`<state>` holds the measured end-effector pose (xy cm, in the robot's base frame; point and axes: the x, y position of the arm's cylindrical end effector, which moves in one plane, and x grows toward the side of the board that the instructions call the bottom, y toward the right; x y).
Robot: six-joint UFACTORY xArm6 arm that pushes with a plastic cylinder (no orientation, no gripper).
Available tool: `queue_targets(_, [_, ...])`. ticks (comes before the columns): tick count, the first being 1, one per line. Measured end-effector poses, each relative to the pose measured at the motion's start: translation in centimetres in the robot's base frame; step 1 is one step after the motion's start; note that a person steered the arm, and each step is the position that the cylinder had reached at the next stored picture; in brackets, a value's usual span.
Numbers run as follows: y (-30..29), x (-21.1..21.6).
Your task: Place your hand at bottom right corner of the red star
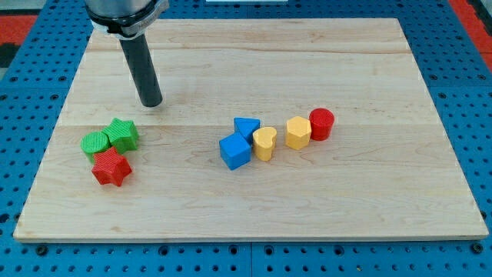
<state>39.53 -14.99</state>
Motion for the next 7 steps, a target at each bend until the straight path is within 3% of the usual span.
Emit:
queue_targets(1, [0.3,0.0])
queue_targets(2, [4.4,0.0])
queue_targets(4, [17.5,-0.1])
queue_targets(7, [19.6,-0.6])
